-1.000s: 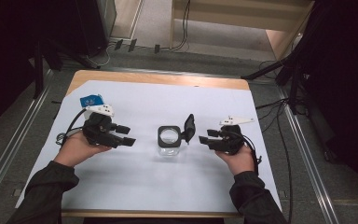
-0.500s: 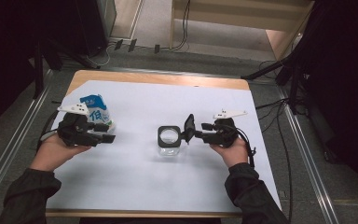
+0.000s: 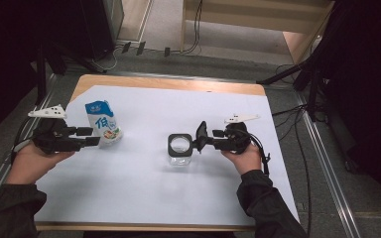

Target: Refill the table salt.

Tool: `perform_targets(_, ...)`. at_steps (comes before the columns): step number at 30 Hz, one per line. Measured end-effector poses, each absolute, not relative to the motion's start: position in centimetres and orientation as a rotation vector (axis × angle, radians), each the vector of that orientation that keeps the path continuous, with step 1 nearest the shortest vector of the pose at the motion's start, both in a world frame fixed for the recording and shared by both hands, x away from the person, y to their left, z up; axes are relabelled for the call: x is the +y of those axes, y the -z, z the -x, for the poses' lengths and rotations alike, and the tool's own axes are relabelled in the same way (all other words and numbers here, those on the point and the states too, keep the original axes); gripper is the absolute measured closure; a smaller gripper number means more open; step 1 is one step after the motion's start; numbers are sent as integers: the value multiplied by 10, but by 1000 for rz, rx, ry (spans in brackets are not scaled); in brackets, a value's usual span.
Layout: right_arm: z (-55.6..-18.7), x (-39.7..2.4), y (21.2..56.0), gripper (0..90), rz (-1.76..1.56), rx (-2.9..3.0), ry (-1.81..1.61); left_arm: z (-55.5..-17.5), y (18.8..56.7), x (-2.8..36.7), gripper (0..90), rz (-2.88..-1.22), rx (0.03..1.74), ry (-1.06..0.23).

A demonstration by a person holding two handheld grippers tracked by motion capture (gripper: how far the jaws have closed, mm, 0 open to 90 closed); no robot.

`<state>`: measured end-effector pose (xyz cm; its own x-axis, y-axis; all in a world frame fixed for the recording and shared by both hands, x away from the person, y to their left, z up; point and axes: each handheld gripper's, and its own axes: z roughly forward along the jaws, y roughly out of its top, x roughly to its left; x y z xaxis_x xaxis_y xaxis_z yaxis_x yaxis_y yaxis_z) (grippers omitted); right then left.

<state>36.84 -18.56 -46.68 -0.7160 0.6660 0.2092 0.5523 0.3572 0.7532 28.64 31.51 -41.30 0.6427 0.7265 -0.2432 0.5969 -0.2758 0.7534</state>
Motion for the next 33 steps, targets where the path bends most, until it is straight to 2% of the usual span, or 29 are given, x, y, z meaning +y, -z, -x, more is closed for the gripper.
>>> perform_targets(11, -361, -194, 468, 514, -1141, 2461, -1271, -310, 420, 331, 527, -1944, 1105, -226)
perform_targets(14, -356, -198, 467, 520, -1163, 2454, -1269, -319, 423, 330, 569, -1941, 1096, -219)
perform_targets(20, -349, -204, 468, 524, -1169, 2438, -1272, -336, 428, 328, 585, -1932, 1090, -199)
perform_targets(26, -340, -209, 469, 523, -1182, 2431, -1278, -349, 436, 322, 662, -1955, 1068, -159)
perform_targets(33, -328, -213, 469, 530, -1181, 2433, -1285, -354, 441, 323, 801, -1959, 1041, -144)
